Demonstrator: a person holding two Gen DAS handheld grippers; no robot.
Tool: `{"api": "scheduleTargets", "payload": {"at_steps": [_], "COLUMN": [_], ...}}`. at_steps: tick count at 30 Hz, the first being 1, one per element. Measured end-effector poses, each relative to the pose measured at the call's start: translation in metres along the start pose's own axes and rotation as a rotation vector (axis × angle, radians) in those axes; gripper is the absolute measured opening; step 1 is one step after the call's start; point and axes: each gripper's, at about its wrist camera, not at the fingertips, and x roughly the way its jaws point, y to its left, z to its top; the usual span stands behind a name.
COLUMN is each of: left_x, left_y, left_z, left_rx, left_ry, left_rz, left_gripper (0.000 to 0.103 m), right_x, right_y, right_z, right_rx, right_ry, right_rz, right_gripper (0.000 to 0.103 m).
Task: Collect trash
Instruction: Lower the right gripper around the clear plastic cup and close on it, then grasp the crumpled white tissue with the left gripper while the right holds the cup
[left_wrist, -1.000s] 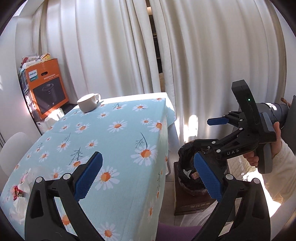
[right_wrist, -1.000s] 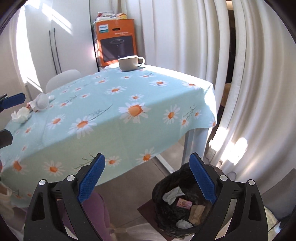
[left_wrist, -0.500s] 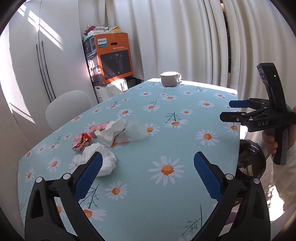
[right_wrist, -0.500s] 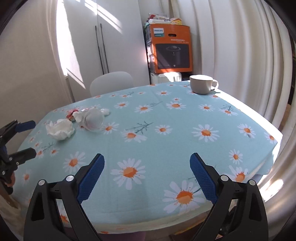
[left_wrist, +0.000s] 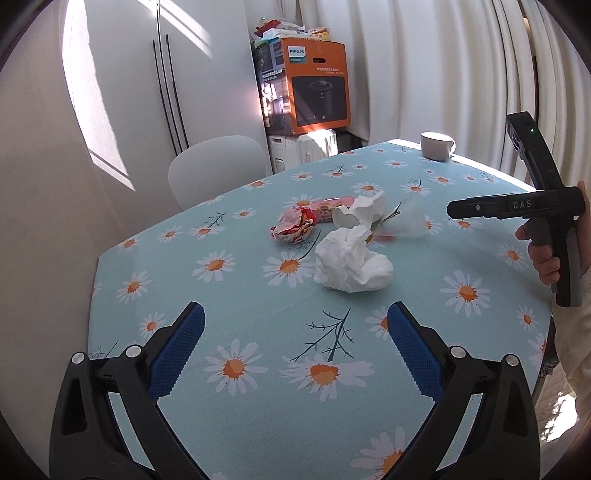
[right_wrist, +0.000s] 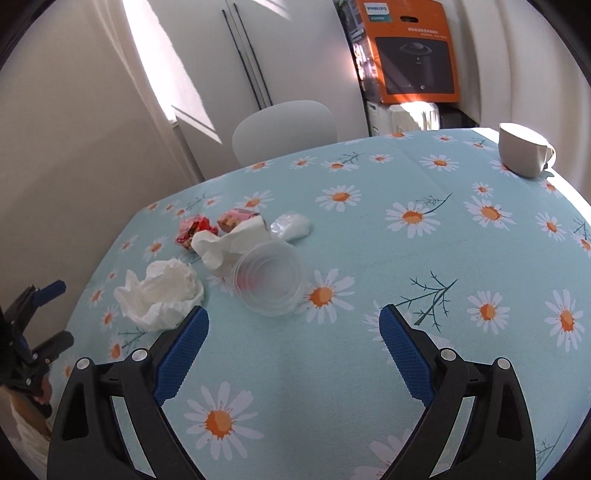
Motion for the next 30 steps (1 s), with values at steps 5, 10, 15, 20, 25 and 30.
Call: {"api": "scheduleTargets", "payload": {"at_steps": [5,10,15,20,25,30], "left_x": [-0.001,-0.002,-0.001,0.015,0.031,0.05], "left_y": [0.025,0.035,0.037,0.027,0.003,-0.018], "left_z": [-0.009,-0.015,-0.016,-0.011,-0.003,0.007], "left_rx": [-0.027,-0.028,-0.039,-0.07,-0.025,0.002], "left_ry": [0.018,0.028,0.041,0.082,0.121,0.155], "left_rz": [0.022,0.04,0.024,-0.009,-0.001,-0.057], "left_gripper": [0.097,0.097,0.097,0.097,0.097,0.097], "right_x": [0.034,0.055,0.056,0.031,-0.001,-0.028], "right_y": [0.008,0.006,0.013,0.011,0.002,-0.012], "right_z": [0.013,0.022,0.023,0.011,0.0,-0.016], "right_rx": [0.015,0.073,0.028,0.025,0.023,0.037], "right_ry": [0.047,0.074,0.065,0.009,-0.026,-0.056], "right_rz": [0.012,0.083,0.083,0.133,0.13,0.123], "right_gripper": [0.089,0.089,0.059,0.059,0.059,0.059]}}
